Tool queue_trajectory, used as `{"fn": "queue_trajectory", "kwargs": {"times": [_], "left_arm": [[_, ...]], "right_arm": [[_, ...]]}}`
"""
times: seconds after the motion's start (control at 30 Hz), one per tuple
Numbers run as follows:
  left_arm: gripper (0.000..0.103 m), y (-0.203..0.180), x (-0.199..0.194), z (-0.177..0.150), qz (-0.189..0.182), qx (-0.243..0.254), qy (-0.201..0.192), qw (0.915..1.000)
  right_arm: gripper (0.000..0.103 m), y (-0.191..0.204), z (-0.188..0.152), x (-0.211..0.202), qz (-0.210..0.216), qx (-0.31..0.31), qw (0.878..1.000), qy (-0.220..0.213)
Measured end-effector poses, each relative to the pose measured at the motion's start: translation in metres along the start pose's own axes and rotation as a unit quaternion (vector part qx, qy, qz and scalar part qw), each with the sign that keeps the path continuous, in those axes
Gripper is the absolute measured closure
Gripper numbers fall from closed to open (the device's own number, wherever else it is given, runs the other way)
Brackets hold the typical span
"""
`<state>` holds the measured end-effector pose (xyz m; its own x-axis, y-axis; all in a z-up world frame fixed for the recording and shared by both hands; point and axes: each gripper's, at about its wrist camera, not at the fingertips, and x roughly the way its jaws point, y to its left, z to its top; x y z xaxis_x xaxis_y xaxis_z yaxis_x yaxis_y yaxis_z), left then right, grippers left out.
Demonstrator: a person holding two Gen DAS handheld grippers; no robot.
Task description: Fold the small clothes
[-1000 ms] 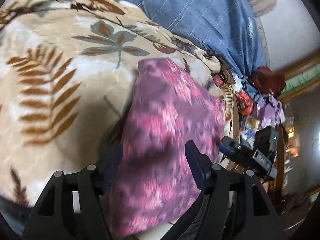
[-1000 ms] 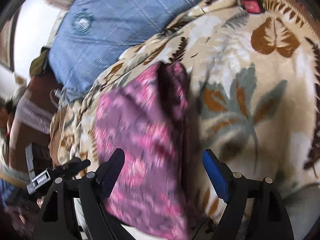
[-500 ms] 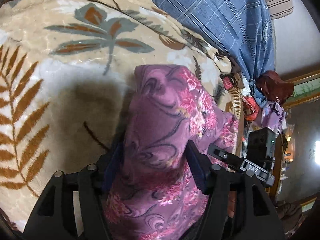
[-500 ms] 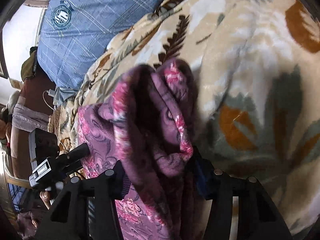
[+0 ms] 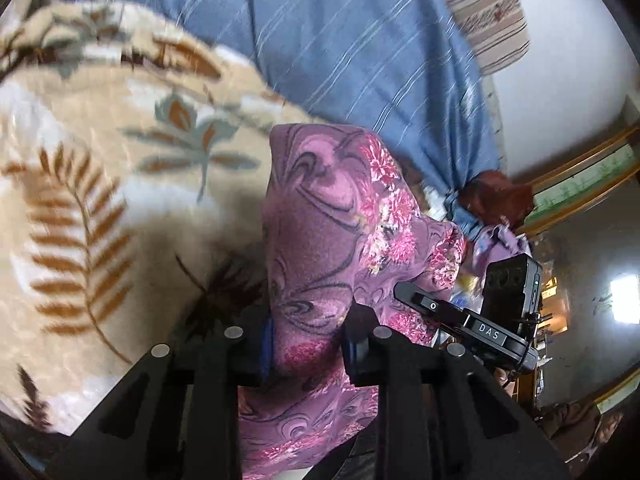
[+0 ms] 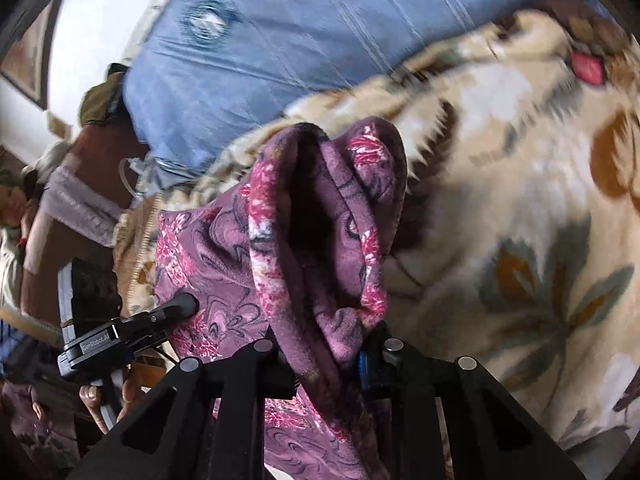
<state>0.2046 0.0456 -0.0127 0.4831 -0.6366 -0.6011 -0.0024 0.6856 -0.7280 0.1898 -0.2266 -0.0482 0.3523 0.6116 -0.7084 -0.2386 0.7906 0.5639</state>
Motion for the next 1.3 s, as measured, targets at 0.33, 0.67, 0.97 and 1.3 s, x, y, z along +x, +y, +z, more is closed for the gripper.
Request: {"fn": "queue_trajectory", "kwargs": {"times": [0.33, 0.67, 0.97, 1.3], "left_arm": [[0.079, 0.012, 0.015, 0.098, 0.012, -0.003, -0.013, 0.9998], [0.077, 0.07, 0.096, 0.163, 0.05, -0.039, 0.021, 0.9978], [0.045, 0.092, 0.085, 0.139, 0.102, -0.044, 0.009, 0.9938], [0.031, 0.076, 0.04, 0.03, 0.104, -0.023, 0.017, 0.9941]], "right_arm": [[0.083, 0.022, 0.1, 0.043, 0.011, -0.04, 0.999, -0.001], [0.083, -0.021, 0.166, 0.136, -0.004, -0.021, 0.999, 0.045], [0.057, -0.049, 0.146, 0.135, -0.03, 0.012, 0.999, 0.042], [0.028, -0.044, 0.026, 0.044, -0.018, 0.048, 0.998, -0.036]]}}
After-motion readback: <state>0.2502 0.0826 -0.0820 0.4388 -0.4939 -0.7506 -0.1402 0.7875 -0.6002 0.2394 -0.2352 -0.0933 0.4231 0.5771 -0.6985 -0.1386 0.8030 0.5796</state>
